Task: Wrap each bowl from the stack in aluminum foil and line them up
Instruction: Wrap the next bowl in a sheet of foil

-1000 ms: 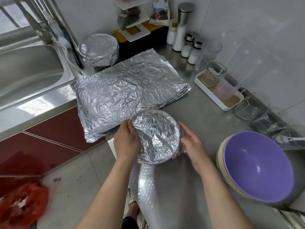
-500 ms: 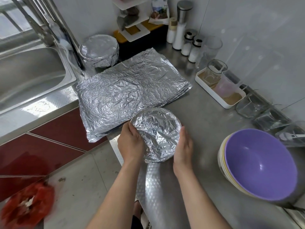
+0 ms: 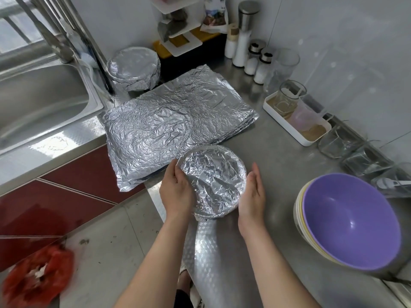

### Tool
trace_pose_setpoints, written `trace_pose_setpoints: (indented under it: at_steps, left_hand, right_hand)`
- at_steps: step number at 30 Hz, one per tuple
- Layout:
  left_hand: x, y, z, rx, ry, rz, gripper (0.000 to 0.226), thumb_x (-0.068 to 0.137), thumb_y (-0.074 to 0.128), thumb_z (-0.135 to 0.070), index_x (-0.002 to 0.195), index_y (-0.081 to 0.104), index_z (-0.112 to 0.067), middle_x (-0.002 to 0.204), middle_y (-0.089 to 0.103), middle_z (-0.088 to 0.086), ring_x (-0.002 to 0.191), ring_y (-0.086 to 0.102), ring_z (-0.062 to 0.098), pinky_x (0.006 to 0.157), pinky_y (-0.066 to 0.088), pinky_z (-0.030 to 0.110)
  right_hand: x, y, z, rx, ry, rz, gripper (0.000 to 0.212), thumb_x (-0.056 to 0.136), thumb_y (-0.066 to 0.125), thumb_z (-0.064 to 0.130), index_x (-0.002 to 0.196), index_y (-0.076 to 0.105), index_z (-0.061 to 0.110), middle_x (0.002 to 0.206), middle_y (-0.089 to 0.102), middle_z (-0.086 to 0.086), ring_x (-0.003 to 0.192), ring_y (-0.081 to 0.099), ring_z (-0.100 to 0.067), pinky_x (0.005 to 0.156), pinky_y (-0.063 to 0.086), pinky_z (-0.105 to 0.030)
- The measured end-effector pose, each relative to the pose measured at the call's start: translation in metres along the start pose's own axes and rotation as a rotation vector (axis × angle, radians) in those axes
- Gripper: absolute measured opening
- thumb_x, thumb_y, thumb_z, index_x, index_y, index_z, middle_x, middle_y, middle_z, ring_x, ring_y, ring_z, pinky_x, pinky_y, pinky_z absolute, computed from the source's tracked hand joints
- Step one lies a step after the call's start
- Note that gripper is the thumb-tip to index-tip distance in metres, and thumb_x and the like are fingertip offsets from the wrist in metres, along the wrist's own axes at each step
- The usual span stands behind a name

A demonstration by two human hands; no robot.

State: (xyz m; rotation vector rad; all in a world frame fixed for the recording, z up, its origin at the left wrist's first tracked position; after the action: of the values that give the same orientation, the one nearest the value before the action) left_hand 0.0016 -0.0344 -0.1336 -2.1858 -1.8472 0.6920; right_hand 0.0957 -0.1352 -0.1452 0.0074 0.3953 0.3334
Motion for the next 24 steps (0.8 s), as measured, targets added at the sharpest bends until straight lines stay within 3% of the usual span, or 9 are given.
trace_pose_setpoints:
  at_steps: [2,5,8,11,14,17,21,22,24]
  left_hand:
    - [-0.002,0.002,0.003,-0.078,-0.055,0.023,0.037,0.104,0.038,-0.029,0.138,0.052,-0.029,0.095,0.069,0.002,0.057,0.049,0.011,0.061,0.041,0.029]
    - [0.003,0.002,0.005,-0.067,-0.018,0.045,0.037,0.103,0.04,-0.032,0.137,0.053,-0.031,0.1,0.072,0.007,0.063,0.056,0.015,0.064,0.048,0.034]
    - [0.015,-0.003,0.0,-0.017,0.052,0.115,0.037,0.101,0.042,-0.035,0.134,0.057,-0.028,0.107,0.071,0.011,0.086,0.066,0.027,0.078,0.053,0.039]
    - [0.019,-0.007,-0.006,0.022,0.107,0.134,0.041,0.099,0.042,-0.041,0.135,0.056,-0.027,0.102,0.072,0.005,0.087,0.067,0.023,0.081,0.055,0.04]
    - [0.014,-0.008,-0.001,-0.03,0.058,0.086,0.048,0.095,0.039,-0.048,0.135,0.055,-0.026,0.117,0.068,0.002,0.104,0.064,0.022,0.092,0.052,0.039]
    - [0.003,-0.001,0.002,-0.123,-0.034,0.073,0.032,0.103,0.041,-0.029,0.122,0.063,-0.015,0.105,0.068,0.01,0.077,0.056,0.01,0.068,0.043,0.022]
    - [0.01,0.003,0.005,-0.12,-0.006,0.043,0.037,0.102,0.042,-0.026,0.111,0.062,0.004,0.078,0.064,0.014,0.062,0.052,0.02,0.058,0.036,0.026]
    - [0.015,0.002,0.005,-0.102,0.0,0.056,0.037,0.102,0.042,-0.025,0.109,0.062,0.005,0.071,0.061,0.009,0.061,0.054,0.022,0.056,0.036,0.026]
    - [0.023,0.0,0.001,-0.041,0.038,0.127,0.034,0.102,0.044,-0.025,0.111,0.066,-0.001,0.061,0.056,-0.005,0.052,0.05,0.01,0.051,0.037,0.023]
  right_hand:
    - [-0.002,0.003,0.002,-0.006,0.002,-0.006,0.036,0.106,0.035,0.02,0.138,0.049,0.013,0.132,0.054,0.008,0.114,0.053,0.006,0.097,0.038,-0.01]
    - [-0.008,0.006,0.001,-0.051,-0.023,-0.042,0.024,0.106,0.034,0.017,0.114,0.057,0.017,0.102,0.061,0.017,0.086,0.056,0.021,0.075,0.038,0.002]
    - [-0.009,0.0,-0.002,-0.105,-0.038,-0.039,0.032,0.105,0.037,0.017,0.124,0.058,0.002,0.124,0.062,-0.002,0.11,0.056,-0.002,0.089,0.039,-0.009]
    - [0.008,-0.006,0.013,-0.162,-0.064,-0.022,0.044,0.103,0.043,0.019,0.146,0.038,0.01,0.139,0.044,0.004,0.122,0.04,-0.001,0.098,0.03,-0.013]
    - [0.034,-0.001,0.035,-0.288,-0.039,0.174,0.044,0.103,0.044,0.022,0.145,0.04,0.011,0.141,0.045,0.005,0.122,0.04,-0.001,0.097,0.03,-0.01]
    - [0.046,0.009,0.042,-0.389,0.031,0.317,0.044,0.103,0.043,0.029,0.142,0.044,0.01,0.144,0.048,-0.001,0.127,0.045,-0.009,0.108,0.034,-0.024]
    - [0.039,0.012,0.035,-0.413,0.034,0.208,0.053,0.104,0.04,0.033,0.117,0.053,-0.017,0.116,0.058,-0.035,0.105,0.06,-0.04,0.082,0.048,-0.041]
    - [0.035,0.01,0.034,-0.393,0.011,0.174,0.052,0.104,0.04,0.032,0.103,0.057,-0.018,0.102,0.061,-0.036,0.085,0.064,-0.037,0.069,0.044,-0.038]
    - [0.025,0.008,0.03,-0.375,-0.022,0.117,0.05,0.104,0.039,0.03,0.065,0.052,0.002,0.055,0.049,-0.016,0.048,0.04,-0.014,0.055,0.027,-0.032]
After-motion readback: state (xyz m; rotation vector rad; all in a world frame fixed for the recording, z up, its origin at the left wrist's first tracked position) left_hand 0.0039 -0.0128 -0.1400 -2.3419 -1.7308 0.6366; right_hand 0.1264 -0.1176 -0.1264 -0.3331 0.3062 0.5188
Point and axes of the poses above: each hand's wrist, its own x-axis towards the middle knuckle, its own y-axis out of the palm, z = x × y, the point moved 1 cm from there along x, towards the middle knuckle
